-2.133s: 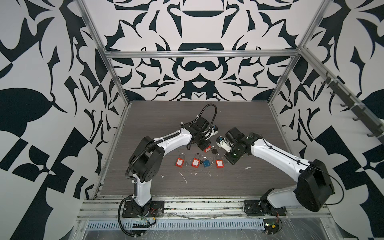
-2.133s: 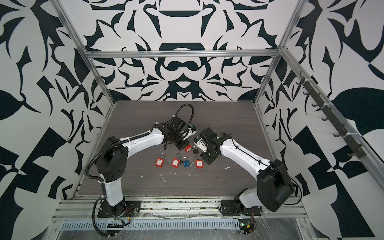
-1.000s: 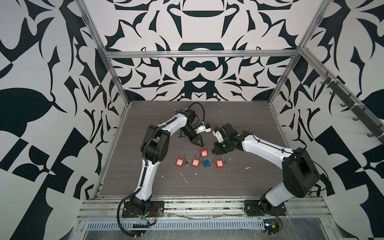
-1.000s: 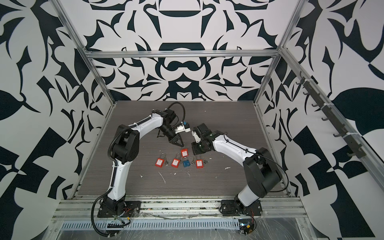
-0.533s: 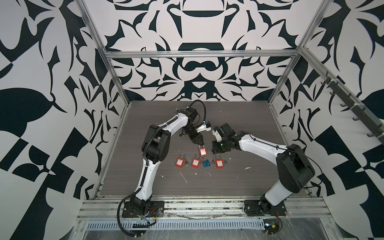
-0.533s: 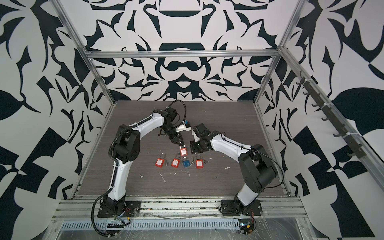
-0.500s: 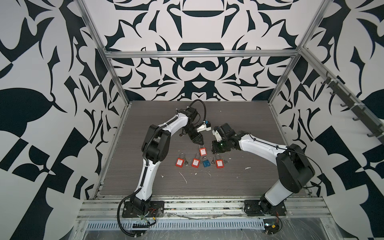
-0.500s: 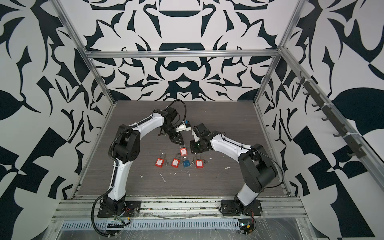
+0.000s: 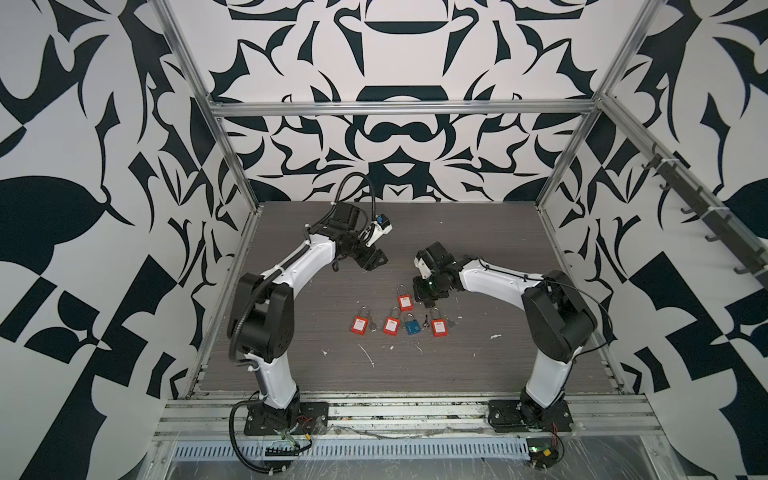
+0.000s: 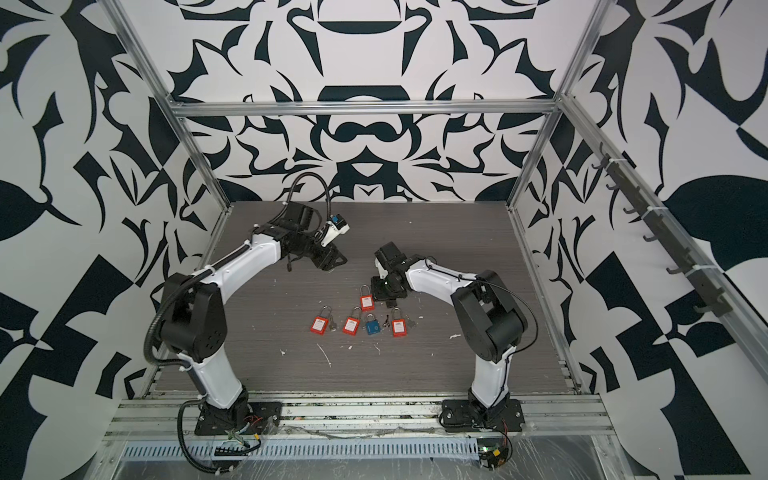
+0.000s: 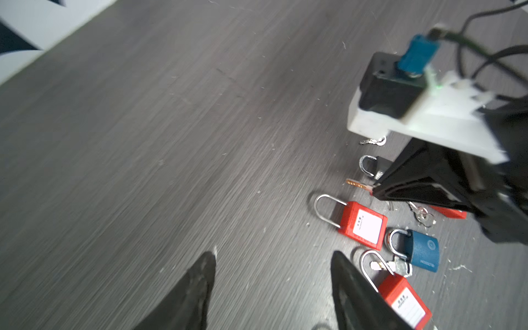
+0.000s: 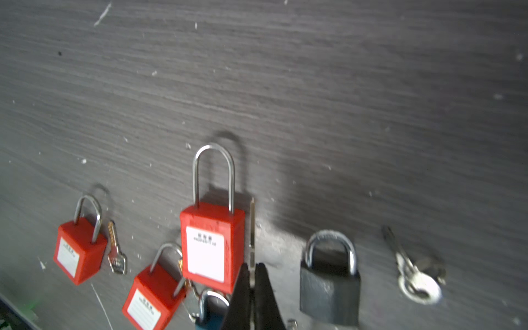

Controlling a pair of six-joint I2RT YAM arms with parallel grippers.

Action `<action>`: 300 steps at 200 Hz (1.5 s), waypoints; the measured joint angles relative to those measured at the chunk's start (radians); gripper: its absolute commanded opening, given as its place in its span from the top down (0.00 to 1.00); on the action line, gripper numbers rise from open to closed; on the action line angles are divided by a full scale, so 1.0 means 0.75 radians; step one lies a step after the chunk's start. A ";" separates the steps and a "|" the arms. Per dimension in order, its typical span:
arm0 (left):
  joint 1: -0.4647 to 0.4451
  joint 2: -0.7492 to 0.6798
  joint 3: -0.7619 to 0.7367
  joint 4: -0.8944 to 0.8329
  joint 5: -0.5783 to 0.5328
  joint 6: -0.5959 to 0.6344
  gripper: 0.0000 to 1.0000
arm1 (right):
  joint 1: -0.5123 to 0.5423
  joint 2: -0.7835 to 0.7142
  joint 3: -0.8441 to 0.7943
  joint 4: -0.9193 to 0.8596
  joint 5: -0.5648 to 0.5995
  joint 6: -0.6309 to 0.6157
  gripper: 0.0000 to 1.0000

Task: Lock with the key

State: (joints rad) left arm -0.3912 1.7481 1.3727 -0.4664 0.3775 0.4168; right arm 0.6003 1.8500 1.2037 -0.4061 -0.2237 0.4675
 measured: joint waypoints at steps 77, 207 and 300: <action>-0.008 -0.375 -0.482 0.150 -0.034 -0.163 0.21 | 0.000 0.087 0.073 -0.070 0.018 -0.012 0.53; 0.261 -0.915 -1.126 0.690 -0.420 -0.518 0.01 | -0.148 -0.870 -0.313 0.171 0.532 -0.398 0.04; 0.366 -0.533 -1.519 1.622 -0.618 -0.486 0.01 | -0.564 -0.455 -1.089 1.259 0.716 -0.605 0.00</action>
State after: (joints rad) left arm -0.1169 1.3487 0.2333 0.7502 -0.0864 0.0521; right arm 0.1776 1.5089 0.3866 0.5385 0.3130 0.0135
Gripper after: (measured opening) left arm 0.993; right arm 0.998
